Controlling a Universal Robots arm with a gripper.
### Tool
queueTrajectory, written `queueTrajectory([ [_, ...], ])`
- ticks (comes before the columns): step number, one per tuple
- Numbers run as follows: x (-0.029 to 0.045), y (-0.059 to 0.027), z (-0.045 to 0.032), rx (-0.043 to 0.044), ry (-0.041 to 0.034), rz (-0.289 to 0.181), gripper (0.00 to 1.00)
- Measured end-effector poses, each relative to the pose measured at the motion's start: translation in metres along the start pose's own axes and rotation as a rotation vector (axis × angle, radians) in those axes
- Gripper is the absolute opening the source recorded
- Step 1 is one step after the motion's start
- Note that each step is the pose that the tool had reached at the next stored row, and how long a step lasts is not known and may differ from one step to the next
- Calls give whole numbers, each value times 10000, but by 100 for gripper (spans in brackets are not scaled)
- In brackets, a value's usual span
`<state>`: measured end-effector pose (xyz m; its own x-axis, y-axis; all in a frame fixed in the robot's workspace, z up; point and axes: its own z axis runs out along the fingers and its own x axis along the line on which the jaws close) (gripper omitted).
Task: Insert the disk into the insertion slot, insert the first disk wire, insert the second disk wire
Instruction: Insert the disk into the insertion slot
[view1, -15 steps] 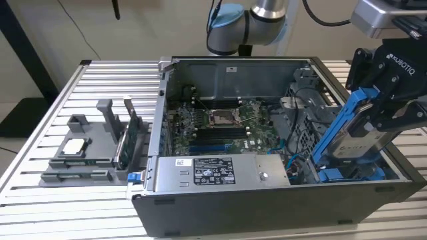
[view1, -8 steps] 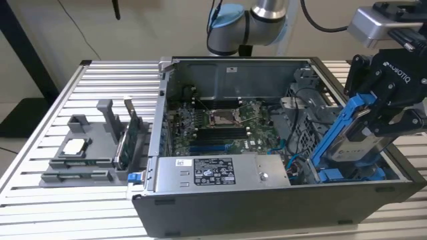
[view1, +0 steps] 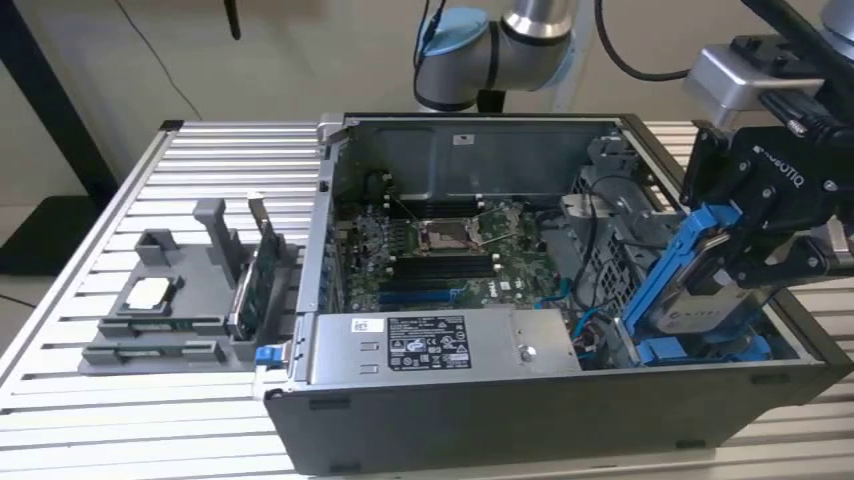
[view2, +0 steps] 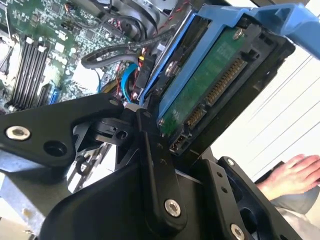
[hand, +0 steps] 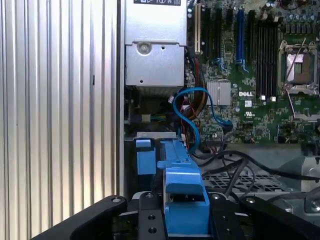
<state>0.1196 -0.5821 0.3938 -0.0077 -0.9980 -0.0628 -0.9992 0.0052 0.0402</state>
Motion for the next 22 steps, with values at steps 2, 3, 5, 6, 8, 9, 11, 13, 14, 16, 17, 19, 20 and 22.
queueTrajectory([
  [2,2,-2,37,0,-1,-12,33],
  [3,3,-2,54,-1,0,-17,33],
  [5,6,-4,92,-2,0,-26,33],
  [6,7,-4,105,-2,2,-29,33],
  [8,7,-5,109,-2,7,-30,33],
  [9,7,-5,109,-2,13,-30,33],
  [11,7,-5,110,-2,24,-30,33],
  [13,7,-5,110,-2,37,-29,33],
  [14,7,-5,110,-2,42,-29,33],
  [16,7,-5,109,-1,56,-28,33],
  [17,7,-5,109,0,59,-28,33],
  [19,6,-5,107,-1,60,-28,34],
  [20,6,-4,103,-1,61,-28,40],
  [22,6,-3,93,-2,60,-27,47],
])
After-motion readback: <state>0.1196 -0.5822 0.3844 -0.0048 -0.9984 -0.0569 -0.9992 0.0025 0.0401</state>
